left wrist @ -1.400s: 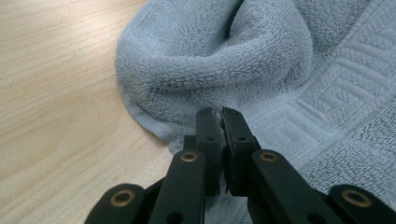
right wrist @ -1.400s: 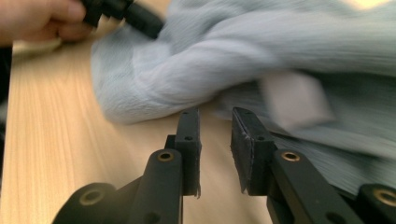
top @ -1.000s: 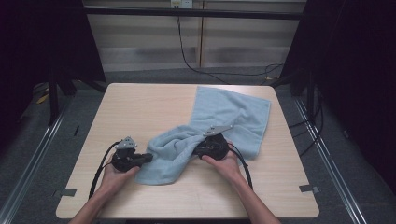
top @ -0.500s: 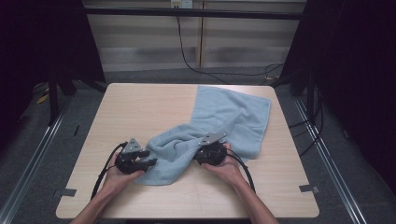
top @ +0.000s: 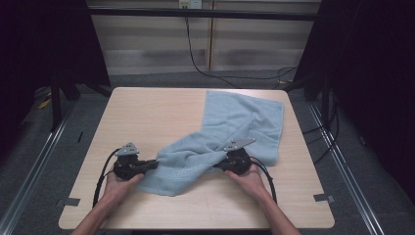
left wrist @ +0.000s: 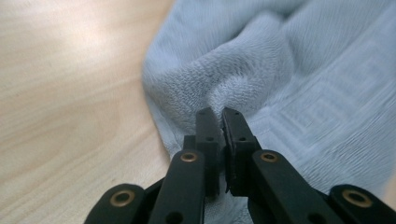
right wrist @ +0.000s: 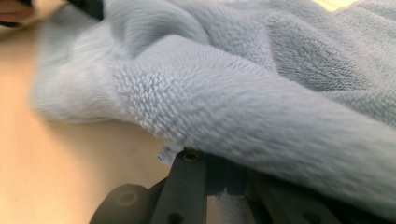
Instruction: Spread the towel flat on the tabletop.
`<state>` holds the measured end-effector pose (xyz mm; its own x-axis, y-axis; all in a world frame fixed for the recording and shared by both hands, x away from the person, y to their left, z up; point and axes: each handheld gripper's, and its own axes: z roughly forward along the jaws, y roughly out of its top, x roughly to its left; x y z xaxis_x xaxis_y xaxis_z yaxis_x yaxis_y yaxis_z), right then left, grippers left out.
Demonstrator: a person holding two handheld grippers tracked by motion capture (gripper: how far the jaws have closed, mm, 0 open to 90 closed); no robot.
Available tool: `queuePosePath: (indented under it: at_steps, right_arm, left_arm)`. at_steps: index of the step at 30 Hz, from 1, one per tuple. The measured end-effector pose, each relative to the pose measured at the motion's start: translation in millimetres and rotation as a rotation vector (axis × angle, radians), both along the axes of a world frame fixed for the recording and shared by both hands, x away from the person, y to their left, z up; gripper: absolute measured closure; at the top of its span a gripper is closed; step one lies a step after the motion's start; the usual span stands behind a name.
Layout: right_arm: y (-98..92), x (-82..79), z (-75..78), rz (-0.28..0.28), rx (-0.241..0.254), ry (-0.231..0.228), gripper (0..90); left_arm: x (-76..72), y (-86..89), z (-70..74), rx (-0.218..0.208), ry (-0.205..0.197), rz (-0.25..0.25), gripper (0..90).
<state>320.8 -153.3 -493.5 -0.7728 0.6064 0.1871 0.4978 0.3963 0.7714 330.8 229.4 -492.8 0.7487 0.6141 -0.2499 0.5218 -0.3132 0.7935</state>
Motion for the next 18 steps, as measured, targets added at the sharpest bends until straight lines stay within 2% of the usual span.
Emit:
queuePosePath:
  at_steps: [4, 6, 8, 10, 12, 14, 18]
  right_arm:
    - [-20.1, -26.5, 21.5, 0.048, 0.046, 0.023, 88.2]
    - [-28.8, -40.4, 30.2, 0.063, 0.066, 0.024, 88.2]
    - [-42.5, -59.8, 40.1, 0.072, 0.093, 0.021, 88.2]
    - [-56.7, -77.6, 45.5, 0.063, 0.117, 0.018, 88.2]
    - [-70.1, -92.7, 46.1, 0.056, 0.147, 0.026, 88.2]
    - [-84.1, -111.2, 41.5, 0.046, 0.156, 0.046, 88.2]
    - [-95.2, -134.8, 29.5, 0.050, 0.154, 0.069, 87.8]
  left_arm:
    - [-5.5, 6.8, 9.2, -0.053, -0.008, 0.004, 86.4]
    - [-8.0, 7.3, 12.3, -0.054, -0.013, 0.011, 86.4]
    - [-10.7, 8.7, 13.8, -0.066, 0.002, 0.012, 86.3]
    - [-14.5, 9.9, 14.6, -0.063, 0.007, 0.003, 86.3]
    - [-21.0, 10.2, 15.2, -0.088, 0.019, -0.017, 86.3]
    - [-29.4, 7.9, 16.4, -0.108, 0.037, -0.055, 86.1]
    - [-53.1, 0.0, 17.9, -0.101, 0.054, -0.131, 85.9]
